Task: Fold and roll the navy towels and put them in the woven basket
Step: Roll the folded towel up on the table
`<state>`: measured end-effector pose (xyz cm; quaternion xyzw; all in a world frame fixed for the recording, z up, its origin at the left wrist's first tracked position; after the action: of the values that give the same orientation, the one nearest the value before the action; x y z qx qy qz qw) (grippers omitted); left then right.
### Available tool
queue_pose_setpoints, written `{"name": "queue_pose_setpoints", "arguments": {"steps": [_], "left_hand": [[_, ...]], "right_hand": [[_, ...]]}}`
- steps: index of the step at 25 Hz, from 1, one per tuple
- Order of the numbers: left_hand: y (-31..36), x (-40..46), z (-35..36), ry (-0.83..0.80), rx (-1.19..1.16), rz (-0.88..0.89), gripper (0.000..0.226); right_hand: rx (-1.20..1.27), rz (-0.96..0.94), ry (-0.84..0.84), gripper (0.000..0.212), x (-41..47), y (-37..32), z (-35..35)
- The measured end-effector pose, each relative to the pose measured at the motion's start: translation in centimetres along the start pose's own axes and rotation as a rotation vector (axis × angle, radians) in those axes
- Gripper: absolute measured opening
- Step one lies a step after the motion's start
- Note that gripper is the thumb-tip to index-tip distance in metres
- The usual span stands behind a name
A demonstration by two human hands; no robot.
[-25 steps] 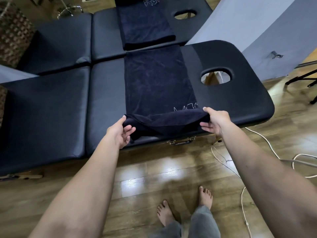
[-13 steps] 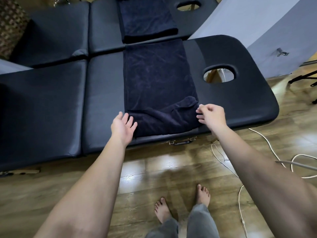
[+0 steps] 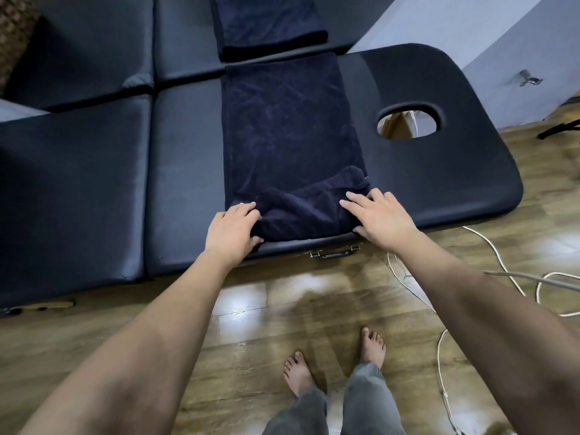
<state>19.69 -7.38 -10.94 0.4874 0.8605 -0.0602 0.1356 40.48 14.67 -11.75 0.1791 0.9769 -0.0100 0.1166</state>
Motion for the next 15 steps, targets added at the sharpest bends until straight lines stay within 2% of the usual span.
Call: {"name": "queue_pose_setpoints", "arguments": {"steps": [3, 5, 8, 11, 15], "left_hand": [[-0.2, 0.5, -0.5, 0.092, -0.068, 0.029, 0.027], [-0.4, 0.5, -0.5, 0.098, -0.068, 0.051, 0.033], [-0.1, 0.0, 1.2, 0.000, 0.022, 0.059, 0.064], [-0.1, 0.2, 1.6, 0.064, -0.051, 0.021, 0.049], [-1.2, 1.1, 0.7, 0.134, -0.195, 0.040, 0.033]], "right_hand": [[-0.004, -0.056, 0.097, 0.042, 0.4, 0.1, -0.5], [0.007, -0.073, 0.145, 0.030, 0.5, 0.4, -0.8], [0.034, -0.087, 0.151, 0.029, 0.5, 0.5, -0.7], [0.082, -0.079, 0.153, 0.022, 0.6, 0.7, -0.4], [0.382, 0.066, 0.063, 0.017, 1.3, 1.6, -0.3]]}}
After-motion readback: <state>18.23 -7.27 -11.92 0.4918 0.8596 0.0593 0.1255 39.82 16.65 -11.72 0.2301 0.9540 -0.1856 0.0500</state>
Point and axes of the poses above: each hand's wrist, its own x-axis towards the middle knuckle, its own z-axis out of the palm, y = z × x, the point moved 5 cm from there along x, towards the middle knuckle, and after that the axes turned 1 degree about -y, right-handed, at the moved point
